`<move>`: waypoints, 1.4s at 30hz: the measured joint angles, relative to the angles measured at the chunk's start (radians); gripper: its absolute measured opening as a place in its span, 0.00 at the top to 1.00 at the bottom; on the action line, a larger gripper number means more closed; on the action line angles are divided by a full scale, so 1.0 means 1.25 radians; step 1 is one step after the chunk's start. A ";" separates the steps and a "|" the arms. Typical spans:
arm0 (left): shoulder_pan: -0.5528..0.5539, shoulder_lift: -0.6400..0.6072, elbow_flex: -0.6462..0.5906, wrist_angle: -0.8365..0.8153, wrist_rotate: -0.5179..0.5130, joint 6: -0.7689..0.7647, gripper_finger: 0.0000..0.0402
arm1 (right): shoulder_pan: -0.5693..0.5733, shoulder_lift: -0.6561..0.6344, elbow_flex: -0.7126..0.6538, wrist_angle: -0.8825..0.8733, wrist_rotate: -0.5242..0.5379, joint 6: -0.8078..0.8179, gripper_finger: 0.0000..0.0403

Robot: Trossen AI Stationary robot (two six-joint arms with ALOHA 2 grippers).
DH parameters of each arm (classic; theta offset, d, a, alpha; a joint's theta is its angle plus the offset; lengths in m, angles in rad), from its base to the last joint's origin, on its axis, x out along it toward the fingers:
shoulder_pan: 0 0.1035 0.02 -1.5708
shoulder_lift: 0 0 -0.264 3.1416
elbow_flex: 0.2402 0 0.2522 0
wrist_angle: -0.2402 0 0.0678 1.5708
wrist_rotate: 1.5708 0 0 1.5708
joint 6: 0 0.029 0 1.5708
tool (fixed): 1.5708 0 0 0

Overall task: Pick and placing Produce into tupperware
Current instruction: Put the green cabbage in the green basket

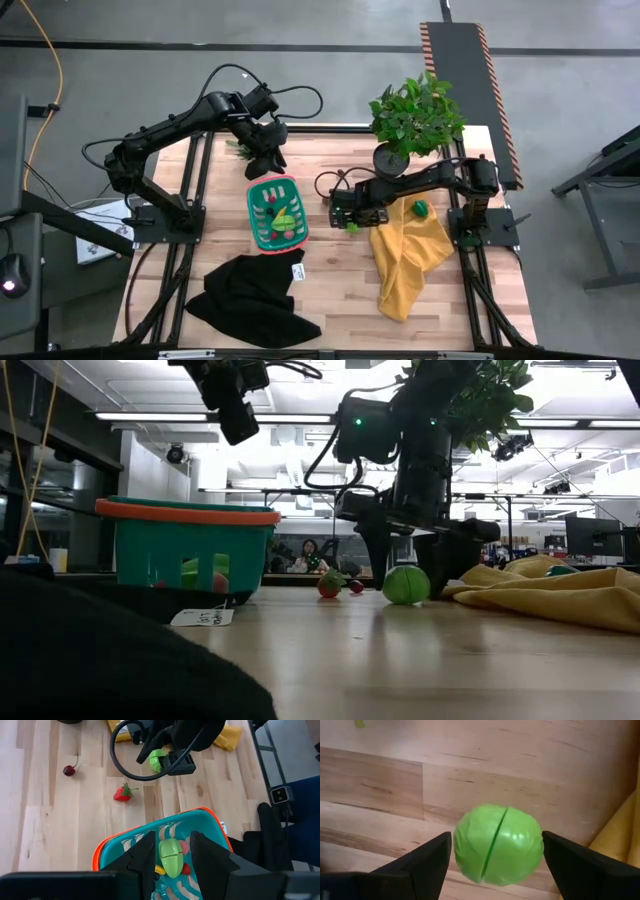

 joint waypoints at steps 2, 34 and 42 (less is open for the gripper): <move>0.000 0.000 0.000 0.000 -0.013 0.000 0.72 | 0.000 0.000 0.000 -0.001 0.000 0.001 0.27; 0.001 0.000 0.000 0.005 -0.043 -0.001 0.72 | 0.000 -0.030 0.000 0.115 -0.012 -0.061 0.41; 0.001 0.000 0.000 0.012 -0.165 -0.001 0.72 | 0.002 -0.034 0.031 0.174 -0.024 -0.160 0.41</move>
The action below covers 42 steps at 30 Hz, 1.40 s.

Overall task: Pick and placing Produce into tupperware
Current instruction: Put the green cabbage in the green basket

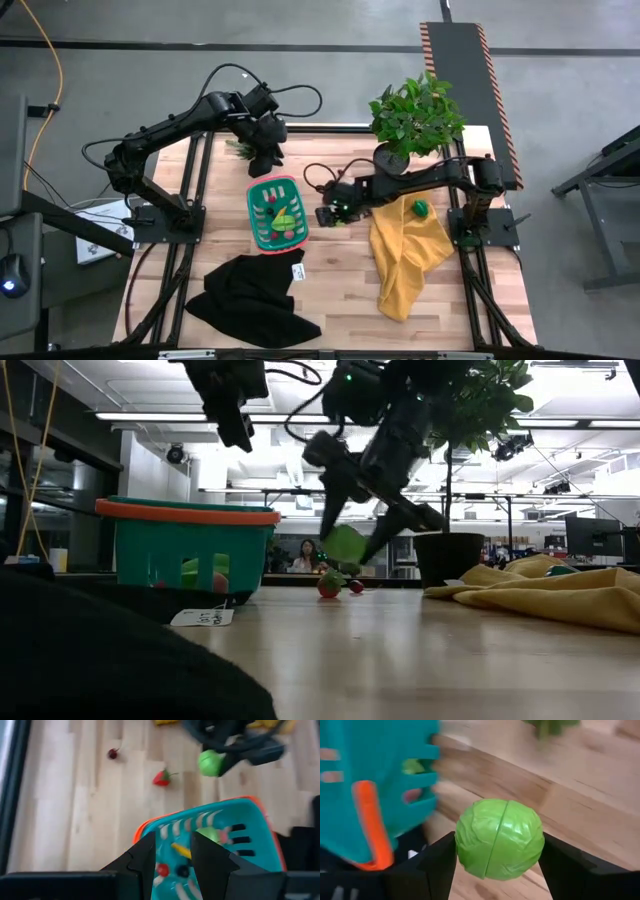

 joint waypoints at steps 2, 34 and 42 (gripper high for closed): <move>0.000 0.000 0.000 -0.003 -0.035 0.000 0.72 | 0.000 0.000 0.017 0.000 0.006 -0.031 0.41; 0.000 0.000 0.179 -0.173 -0.313 -0.080 0.72 | 0.000 0.001 0.128 0.185 0.072 -0.340 0.41; 0.000 0.000 0.207 -0.202 -0.313 -0.091 0.72 | 0.000 0.001 0.128 0.251 0.072 -0.470 0.41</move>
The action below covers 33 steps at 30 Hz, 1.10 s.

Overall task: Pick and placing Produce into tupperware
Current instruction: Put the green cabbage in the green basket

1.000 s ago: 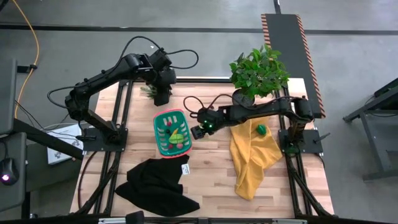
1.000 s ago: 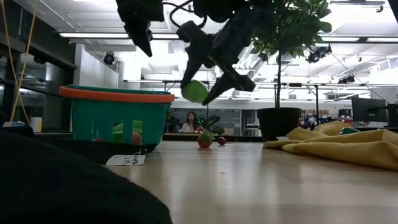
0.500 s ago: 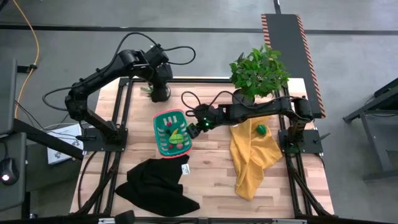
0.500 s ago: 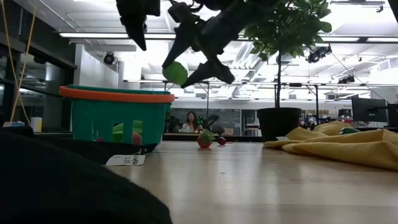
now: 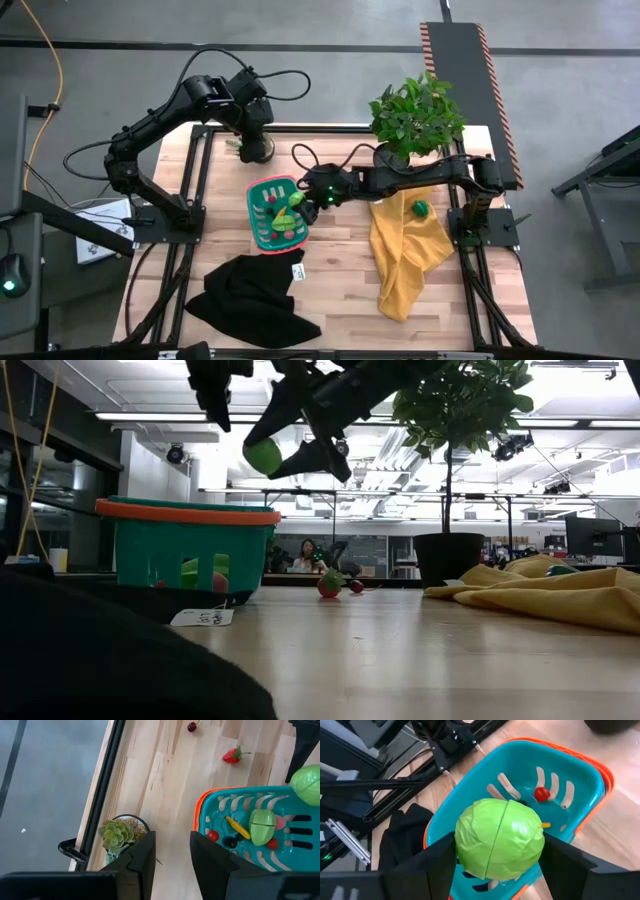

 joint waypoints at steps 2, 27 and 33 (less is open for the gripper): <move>0.000 0.000 0.000 -0.003 0.000 -0.008 0.72 | 0.000 0.000 0.000 0.005 -0.001 -0.019 0.41; 0.000 0.001 0.000 -0.047 0.007 -0.037 0.72 | 0.000 0.096 0.053 0.101 -0.044 -0.094 0.41; 0.000 0.001 0.000 -0.047 0.009 -0.036 0.72 | -0.001 0.104 0.057 0.089 -0.070 -0.092 0.41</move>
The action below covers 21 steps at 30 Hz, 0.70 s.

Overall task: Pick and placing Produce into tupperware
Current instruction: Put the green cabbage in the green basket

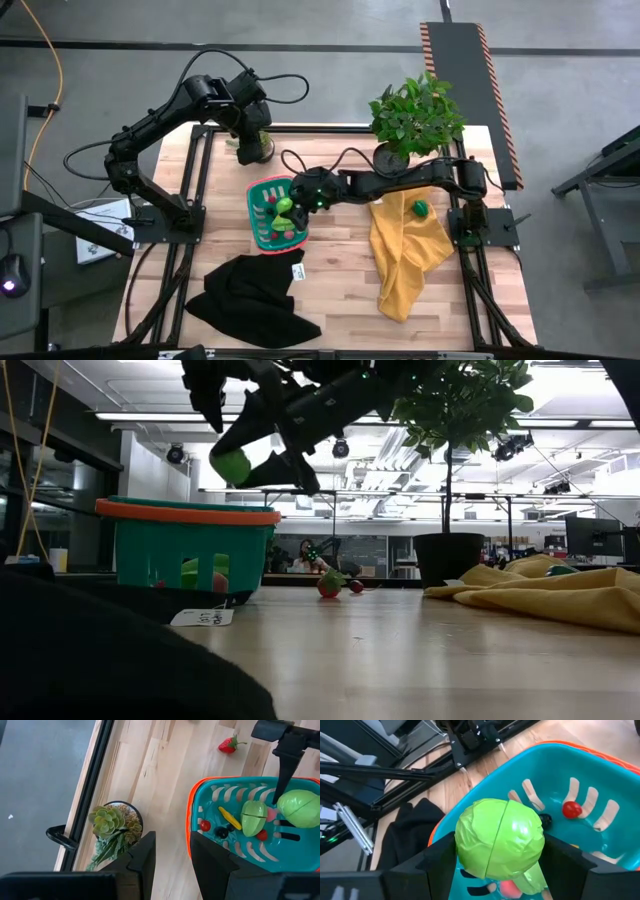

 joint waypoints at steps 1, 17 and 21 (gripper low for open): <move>0.000 0.000 0.000 0.000 0.000 0.000 0.72 | 0.000 0.000 0.000 0.002 -0.001 0.000 0.41; 0.000 0.000 0.000 -0.007 0.085 0.008 0.72 | -0.001 0.000 0.000 0.002 -0.003 0.003 0.41; 0.000 0.000 0.000 -0.014 0.084 0.008 0.72 | -0.002 0.000 0.000 0.002 -0.002 0.000 0.41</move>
